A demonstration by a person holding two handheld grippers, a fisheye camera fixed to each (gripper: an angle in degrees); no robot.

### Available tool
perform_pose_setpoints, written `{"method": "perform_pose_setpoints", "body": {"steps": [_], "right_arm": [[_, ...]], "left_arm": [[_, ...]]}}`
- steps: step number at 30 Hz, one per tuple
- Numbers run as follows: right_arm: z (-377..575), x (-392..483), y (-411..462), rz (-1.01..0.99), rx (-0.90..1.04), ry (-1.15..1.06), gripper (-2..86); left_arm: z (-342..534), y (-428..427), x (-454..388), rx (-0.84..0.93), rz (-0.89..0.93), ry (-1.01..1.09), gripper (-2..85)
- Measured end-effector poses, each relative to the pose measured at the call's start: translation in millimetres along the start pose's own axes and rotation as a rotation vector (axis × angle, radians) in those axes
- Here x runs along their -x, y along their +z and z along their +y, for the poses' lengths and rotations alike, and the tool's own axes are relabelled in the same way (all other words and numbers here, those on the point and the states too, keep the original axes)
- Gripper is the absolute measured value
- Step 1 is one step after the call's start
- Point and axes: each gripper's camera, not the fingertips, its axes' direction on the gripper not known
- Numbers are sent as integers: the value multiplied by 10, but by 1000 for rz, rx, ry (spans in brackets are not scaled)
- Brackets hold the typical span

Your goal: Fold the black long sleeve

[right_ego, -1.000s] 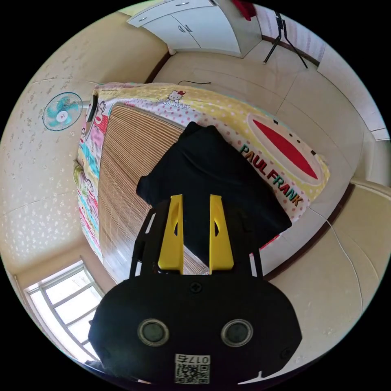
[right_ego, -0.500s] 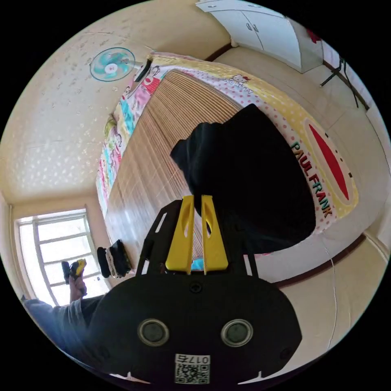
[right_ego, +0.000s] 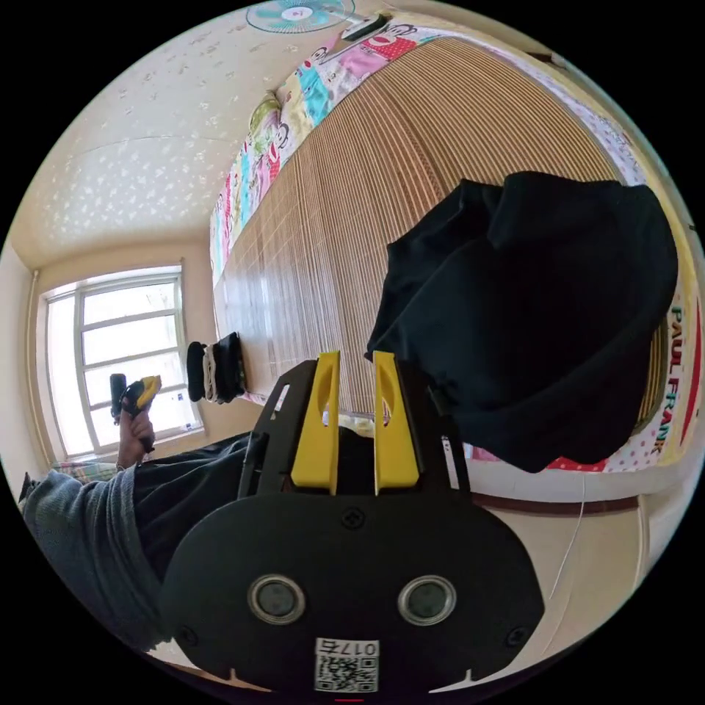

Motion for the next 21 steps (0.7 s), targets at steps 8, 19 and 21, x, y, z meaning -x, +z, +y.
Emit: {"method": "perform_pose_setpoints", "body": {"steps": [8, 19, 21], "right_arm": [[-943, 155, 1235, 184, 247, 132, 168], [-356, 186, 950, -18, -11, 201, 26], [-184, 267, 673, -127, -79, 155, 22]], "left_arm": [[267, 189, 353, -49, -24, -98, 55], [656, 159, 584, -193, 43, -142, 62], [605, 244, 530, -182, 76, -87, 64]]}}
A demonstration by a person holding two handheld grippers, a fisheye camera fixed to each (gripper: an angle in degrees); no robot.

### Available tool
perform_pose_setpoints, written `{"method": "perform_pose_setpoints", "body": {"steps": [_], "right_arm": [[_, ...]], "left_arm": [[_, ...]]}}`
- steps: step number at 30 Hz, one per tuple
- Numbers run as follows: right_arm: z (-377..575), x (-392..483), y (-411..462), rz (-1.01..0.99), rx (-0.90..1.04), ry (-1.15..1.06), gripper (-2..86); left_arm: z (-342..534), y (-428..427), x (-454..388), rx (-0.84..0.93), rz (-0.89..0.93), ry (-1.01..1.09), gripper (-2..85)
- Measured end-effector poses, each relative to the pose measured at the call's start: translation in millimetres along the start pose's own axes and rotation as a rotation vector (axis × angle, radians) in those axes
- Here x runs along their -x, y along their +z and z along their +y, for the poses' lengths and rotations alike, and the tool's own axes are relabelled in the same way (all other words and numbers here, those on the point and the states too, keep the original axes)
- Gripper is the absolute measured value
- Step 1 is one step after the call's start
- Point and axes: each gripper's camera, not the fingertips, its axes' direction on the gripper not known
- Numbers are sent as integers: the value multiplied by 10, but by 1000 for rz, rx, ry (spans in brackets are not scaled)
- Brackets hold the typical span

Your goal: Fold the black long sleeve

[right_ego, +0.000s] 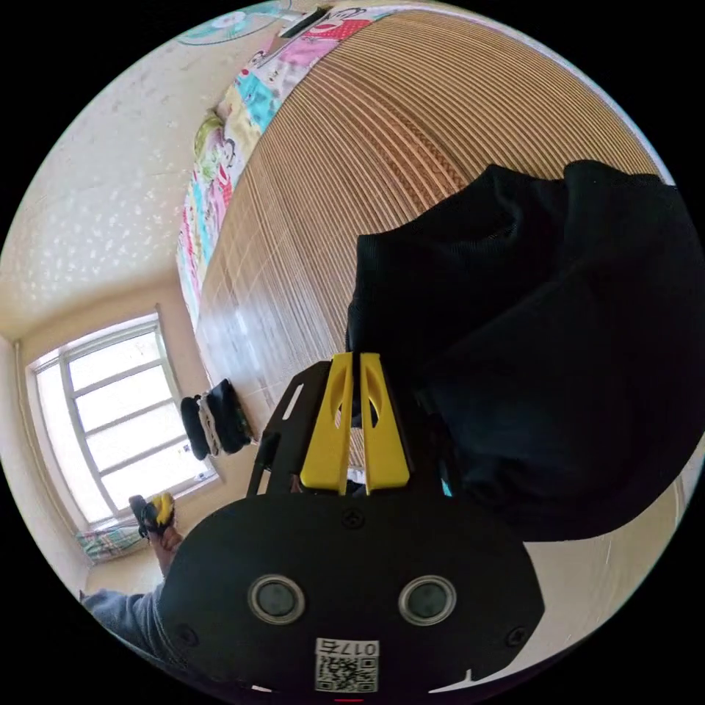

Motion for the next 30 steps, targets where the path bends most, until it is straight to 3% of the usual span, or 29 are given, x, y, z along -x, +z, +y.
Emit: {"method": "perform_pose_setpoints", "body": {"steps": [7, 12, 17, 21, 23, 30], "right_arm": [[885, 577, -617, -349, -202, -136, 17], [1523, 1249, -412, -440, -242, -240, 18], [2228, 1957, 50, -575, -207, -366, 17], [2697, 2483, 344, -544, -229, -487, 17], [2960, 2807, 575, -451, -231, -537, 17], [3631, 3519, 1278, -425, -163, -657, 19]], "left_arm": [[-393, 468, -818, 181, 49, 335, 81], [-632, 616, -1641, 238, 124, 543, 112], [-535, 407, -1935, 257, 129, 635, 144], [-357, -59, -1854, 208, -6, 692, 161], [-299, -378, -1781, 161, 17, 708, 162], [-129, -1232, -1653, 106, -46, 782, 160]]}}
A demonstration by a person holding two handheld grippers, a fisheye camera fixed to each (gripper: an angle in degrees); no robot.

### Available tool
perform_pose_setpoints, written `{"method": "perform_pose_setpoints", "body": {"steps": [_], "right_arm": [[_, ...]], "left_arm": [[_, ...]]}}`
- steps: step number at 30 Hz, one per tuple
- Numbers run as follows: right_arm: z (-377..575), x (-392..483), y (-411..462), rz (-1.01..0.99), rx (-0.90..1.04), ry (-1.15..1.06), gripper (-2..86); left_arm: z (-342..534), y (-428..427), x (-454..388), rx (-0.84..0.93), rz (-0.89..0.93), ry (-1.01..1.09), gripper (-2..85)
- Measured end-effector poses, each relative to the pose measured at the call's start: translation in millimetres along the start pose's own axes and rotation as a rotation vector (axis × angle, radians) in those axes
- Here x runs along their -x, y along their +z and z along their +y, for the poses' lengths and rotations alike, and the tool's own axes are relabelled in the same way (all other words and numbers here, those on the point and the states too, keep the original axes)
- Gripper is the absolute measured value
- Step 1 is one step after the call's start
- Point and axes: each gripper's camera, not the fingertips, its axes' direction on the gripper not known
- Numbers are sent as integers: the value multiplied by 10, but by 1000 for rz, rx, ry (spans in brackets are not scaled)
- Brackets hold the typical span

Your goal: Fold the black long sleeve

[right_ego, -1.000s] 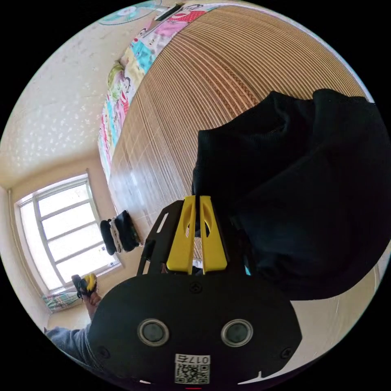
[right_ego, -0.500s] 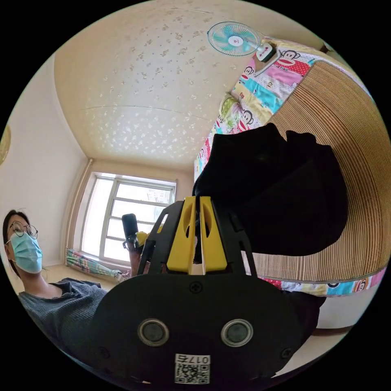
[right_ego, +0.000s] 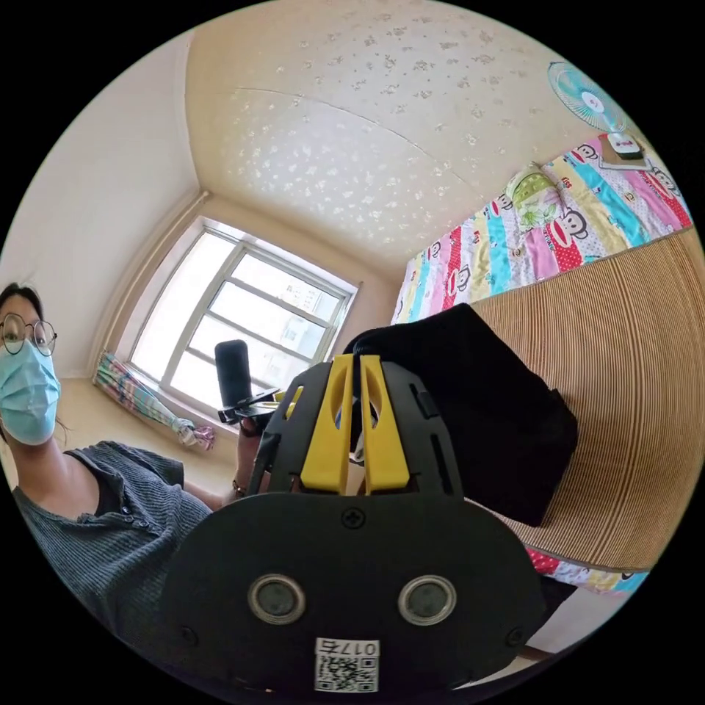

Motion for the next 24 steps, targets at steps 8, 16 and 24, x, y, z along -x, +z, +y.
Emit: {"method": "perform_pose_setpoints", "body": {"steps": [8, 16, 24], "right_arm": [[394, 938, 695, 97, 112, -189, 20], [868, 1258, 21, -109, 62, -415, 42], [1340, 1284, -114, -127, 90, -470, 186]], "left_arm": [[246, -310, -84, -12, -129, 27, 92], [315, -1173, -334, -290, 177, 275, 51], [-48, -1398, -1341, -307, 240, 594, 51]]}}
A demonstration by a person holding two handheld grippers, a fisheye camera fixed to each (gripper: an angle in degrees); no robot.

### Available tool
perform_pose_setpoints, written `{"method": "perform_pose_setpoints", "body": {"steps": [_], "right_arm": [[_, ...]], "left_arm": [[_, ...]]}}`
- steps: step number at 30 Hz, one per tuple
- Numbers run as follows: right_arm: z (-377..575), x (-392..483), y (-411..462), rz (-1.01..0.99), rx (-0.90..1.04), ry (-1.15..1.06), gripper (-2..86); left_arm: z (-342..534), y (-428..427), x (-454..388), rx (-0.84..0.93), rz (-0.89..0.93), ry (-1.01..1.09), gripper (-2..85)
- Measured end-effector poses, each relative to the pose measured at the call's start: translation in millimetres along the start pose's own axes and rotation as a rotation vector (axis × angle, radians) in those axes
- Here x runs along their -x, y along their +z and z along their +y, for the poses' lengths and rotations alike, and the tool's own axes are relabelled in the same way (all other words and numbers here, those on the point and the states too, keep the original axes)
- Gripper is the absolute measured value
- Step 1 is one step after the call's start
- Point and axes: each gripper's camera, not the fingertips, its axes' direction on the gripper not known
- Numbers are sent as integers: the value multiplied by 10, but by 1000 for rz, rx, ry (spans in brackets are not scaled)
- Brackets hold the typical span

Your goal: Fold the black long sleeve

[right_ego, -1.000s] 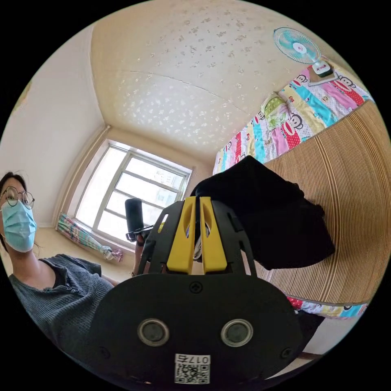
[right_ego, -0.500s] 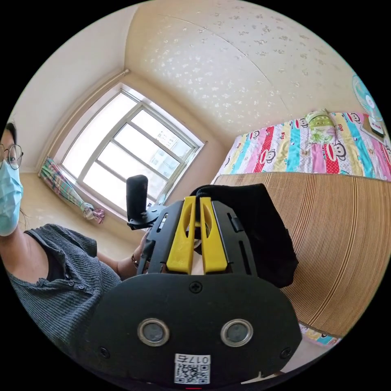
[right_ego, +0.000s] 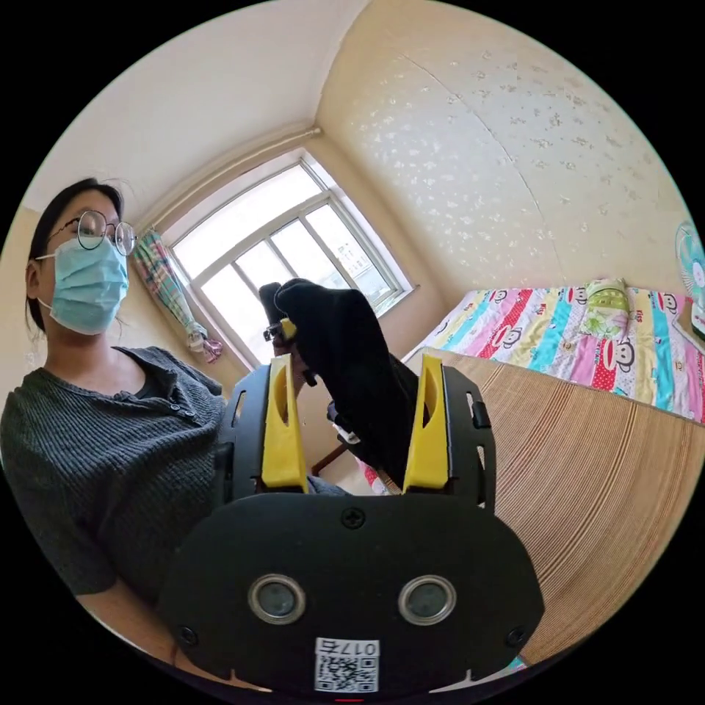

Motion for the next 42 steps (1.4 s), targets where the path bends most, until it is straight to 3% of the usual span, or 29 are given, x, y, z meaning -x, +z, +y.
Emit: {"method": "perform_pose_setpoints", "body": {"steps": [4, 5, 8, 11, 20, 23, 26, 32, 38, 42], "right_arm": [[22, 45, 34, -94, -94, -10, 76], [23, 75, -39, -41, -126, 3, 55], [-41, 316, -133, 259, -81, -30, 46], [-104, 499, -18, 435, 12, -48, 43], [-324, 885, 559, 467, 233, -135, 42], [-324, 1025, 628, 444, 239, -159, 44], [-273, 1070, 413, 428, 153, -148, 46], [17, 952, -191, 267, -16, -106, 56], [596, 832, -417, 242, -109, 11, 72], [851, 691, -225, 133, -35, 92, 125]], "left_arm": [[-263, 388, -95, 74, 42, 35, 55], [-315, 486, -76, 102, 25, 6, 59], [-343, 611, 69, 125, -10, -119, 80], [-280, 568, 152, 25, -9, -224, 115], [-526, 1283, 41, 61, -165, -443, 172], [-773, 1432, -66, 92, -285, -406, 165], [-1013, 1452, -209, 119, -445, -316, 76], [-1480, 1186, -156, 12, -283, -252, 0], [-1874, 701, -161, -103, -361, -298, -7], [-1990, 173, -246, -238, -435, -337, -8]]}}
